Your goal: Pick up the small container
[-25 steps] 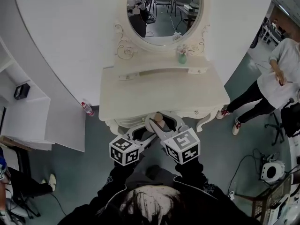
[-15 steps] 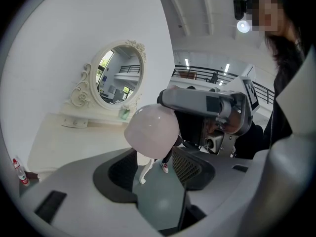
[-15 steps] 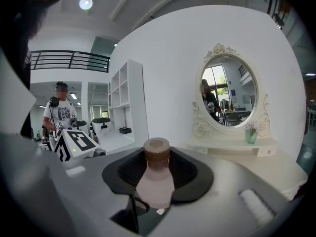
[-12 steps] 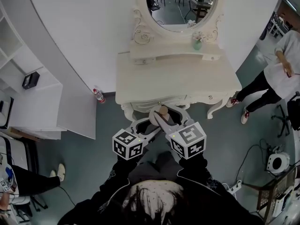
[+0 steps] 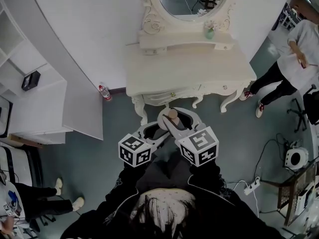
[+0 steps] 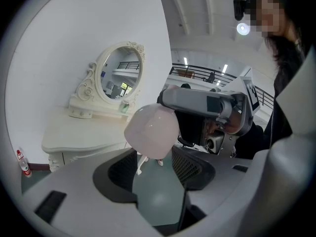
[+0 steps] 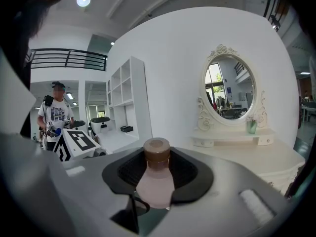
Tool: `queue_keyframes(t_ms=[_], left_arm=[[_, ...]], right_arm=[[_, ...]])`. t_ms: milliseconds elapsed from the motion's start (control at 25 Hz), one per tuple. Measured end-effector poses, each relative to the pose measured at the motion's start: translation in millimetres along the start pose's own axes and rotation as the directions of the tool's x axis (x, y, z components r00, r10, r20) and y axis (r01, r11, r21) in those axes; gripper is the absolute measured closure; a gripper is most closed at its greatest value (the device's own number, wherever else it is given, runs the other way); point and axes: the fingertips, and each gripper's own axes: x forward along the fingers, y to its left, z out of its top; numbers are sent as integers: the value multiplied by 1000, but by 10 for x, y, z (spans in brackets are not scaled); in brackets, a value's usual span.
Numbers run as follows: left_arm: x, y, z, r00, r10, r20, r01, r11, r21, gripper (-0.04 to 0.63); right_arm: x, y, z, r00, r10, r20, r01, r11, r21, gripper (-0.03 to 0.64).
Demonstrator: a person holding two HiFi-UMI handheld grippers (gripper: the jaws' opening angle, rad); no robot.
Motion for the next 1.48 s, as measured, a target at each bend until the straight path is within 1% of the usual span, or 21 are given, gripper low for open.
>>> queue_keyframes(t_ms=[280, 720, 920, 1120, 1480], left_arm=[[-149, -63, -178, 1000, -18, -9, 18, 1000, -5, 382], [-230, -60, -251, 1000, -26, -2, 26, 1000, -1, 382], [-220, -2, -233, 1000, -24, 10, 24, 1000, -7, 382], [-191, 23, -240, 1000, -26, 4, 26, 1000, -3, 382], [-172, 149, -138, 1000, -12, 17, 12, 1000, 6, 382]], right_arm=[[-56, 192, -132, 1000, -17, -11, 17, 1000, 4, 469], [-54, 298, -184, 1000, -25, -12, 25, 1000, -10, 469], [10, 292, -179, 1000, -23, -19, 22, 1000, -21, 469], [26, 266, -193, 999, -25, -21, 24, 999, -24, 469], [151, 230, -114, 1000, -17, -14, 17, 999, -42, 469]])
